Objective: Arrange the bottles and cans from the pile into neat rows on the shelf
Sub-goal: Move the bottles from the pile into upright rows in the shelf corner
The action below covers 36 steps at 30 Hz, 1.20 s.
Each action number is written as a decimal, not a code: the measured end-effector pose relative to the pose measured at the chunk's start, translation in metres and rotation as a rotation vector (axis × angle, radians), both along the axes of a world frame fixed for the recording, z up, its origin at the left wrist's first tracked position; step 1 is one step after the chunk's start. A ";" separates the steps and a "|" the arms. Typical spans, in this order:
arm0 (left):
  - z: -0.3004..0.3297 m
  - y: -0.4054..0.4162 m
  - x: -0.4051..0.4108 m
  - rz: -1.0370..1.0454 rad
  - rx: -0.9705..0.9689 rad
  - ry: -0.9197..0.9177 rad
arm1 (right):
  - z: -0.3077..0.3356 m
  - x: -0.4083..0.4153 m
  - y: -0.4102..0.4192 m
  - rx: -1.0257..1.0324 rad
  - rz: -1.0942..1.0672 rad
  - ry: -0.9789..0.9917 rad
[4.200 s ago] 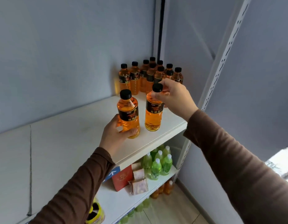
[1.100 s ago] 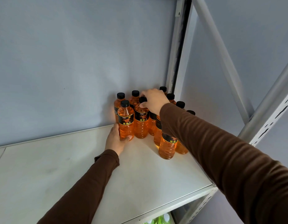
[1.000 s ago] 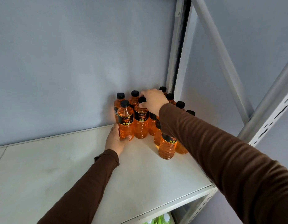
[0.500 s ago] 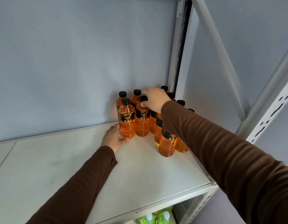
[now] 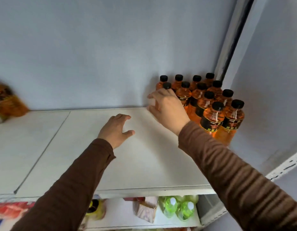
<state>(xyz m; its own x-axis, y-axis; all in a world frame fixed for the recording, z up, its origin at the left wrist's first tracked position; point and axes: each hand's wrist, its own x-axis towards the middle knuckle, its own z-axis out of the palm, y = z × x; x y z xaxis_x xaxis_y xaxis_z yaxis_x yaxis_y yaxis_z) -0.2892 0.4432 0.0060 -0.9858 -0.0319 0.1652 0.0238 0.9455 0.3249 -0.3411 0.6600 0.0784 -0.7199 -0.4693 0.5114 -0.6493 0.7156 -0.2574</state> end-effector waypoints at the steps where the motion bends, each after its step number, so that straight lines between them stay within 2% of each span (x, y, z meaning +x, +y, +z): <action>1: 0.002 -0.009 0.010 0.020 -0.001 0.008 | -0.006 0.007 -0.010 0.003 0.017 -0.021; 8: 0.008 -0.097 0.086 0.138 0.018 0.049 | -0.032 0.058 -0.100 0.047 0.102 -0.105; 22: 0.011 -0.339 0.251 0.254 0.041 0.119 | -0.056 0.191 -0.357 0.006 0.215 -0.150; 29: 0.016 -0.428 0.268 0.273 0.077 0.174 | -0.059 0.197 -0.456 0.006 0.245 -0.155; 36: 0.028 -0.522 0.244 0.319 0.063 0.208 | -0.060 0.157 -0.548 -0.066 0.250 -0.186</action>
<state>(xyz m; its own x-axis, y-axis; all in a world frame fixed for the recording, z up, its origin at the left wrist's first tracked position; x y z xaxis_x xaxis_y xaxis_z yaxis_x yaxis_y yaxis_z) -0.0454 -0.0786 0.0344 -0.8703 -0.3482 0.3484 -0.1969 0.8943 0.4017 -0.1846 0.1117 0.0183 -0.6705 -0.6137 0.4169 -0.7404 0.5176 -0.4288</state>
